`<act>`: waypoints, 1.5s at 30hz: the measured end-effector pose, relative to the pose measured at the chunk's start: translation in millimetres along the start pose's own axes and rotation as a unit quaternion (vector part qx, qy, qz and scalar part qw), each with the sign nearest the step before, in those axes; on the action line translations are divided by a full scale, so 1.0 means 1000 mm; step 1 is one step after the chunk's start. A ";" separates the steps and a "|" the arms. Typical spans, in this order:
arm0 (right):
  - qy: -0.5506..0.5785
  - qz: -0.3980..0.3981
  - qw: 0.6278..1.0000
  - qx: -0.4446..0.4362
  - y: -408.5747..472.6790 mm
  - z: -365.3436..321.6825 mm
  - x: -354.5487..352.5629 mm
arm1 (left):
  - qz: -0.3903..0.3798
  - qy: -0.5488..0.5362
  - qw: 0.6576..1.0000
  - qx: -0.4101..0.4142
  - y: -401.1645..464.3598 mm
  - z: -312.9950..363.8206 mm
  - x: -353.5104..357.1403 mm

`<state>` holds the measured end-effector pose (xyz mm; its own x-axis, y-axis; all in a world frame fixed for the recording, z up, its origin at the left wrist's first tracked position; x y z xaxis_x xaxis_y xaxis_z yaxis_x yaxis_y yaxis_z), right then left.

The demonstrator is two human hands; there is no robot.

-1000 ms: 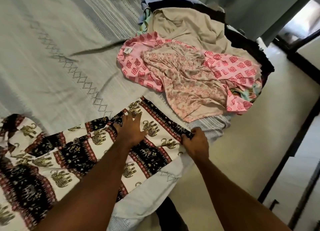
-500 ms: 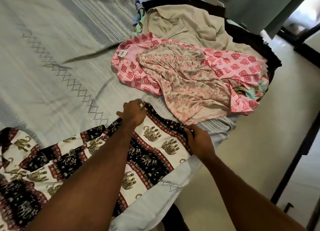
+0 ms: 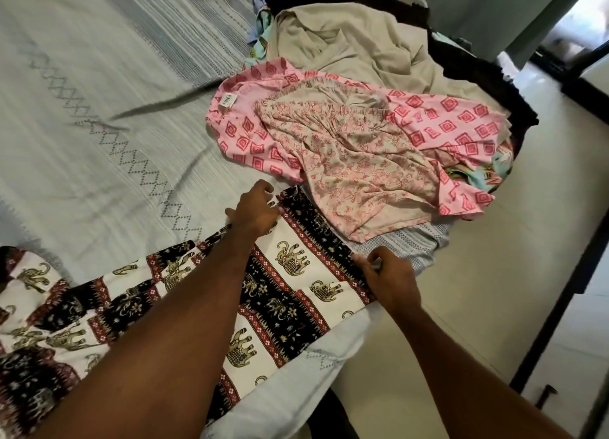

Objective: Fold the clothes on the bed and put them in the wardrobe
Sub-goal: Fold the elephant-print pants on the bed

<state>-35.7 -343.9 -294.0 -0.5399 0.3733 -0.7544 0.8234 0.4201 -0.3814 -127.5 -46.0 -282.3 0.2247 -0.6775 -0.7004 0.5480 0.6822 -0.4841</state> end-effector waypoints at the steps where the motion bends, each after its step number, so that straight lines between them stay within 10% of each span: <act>1: -0.001 -0.012 1.000 0.002 0.000 0.001 0.000 | 0.017 -0.010 1.000 -0.001 0.002 0.000 0.001; 13: -0.199 0.014 0.969 -0.143 0.008 -0.104 0.025 | 0.096 -0.104 0.989 0.052 -0.012 -0.035 -0.055; 25: -0.211 -0.084 0.902 -0.368 -0.099 -0.361 0.219 | 0.275 -0.125 0.949 -0.092 -0.156 -0.346 -0.250; 38: -0.102 -0.190 0.922 -0.322 -0.155 -0.501 0.361 | 0.194 -0.105 0.941 -0.255 -0.236 -0.574 -0.324; 45: -0.134 -0.129 0.868 -0.461 -0.140 -0.584 0.406 | 0.117 -0.035 0.941 -0.315 -0.208 -0.605 -0.304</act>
<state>-472.2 232.1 -234.8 -0.5238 0.0158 -0.8517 0.1257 0.9903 -0.0590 -797.5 183.9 -286.3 0.3449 -0.4904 -0.8003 -0.1038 0.8275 -0.5518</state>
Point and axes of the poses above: each hand's wrist, its own y-axis towards the middle knuckle, its own x-axis out of the palm, z = x × y, the point moved 5 cm from there along y, towards the middle knuckle, and after that the axes turned 4 degrees about y, right-handed, at the moved point
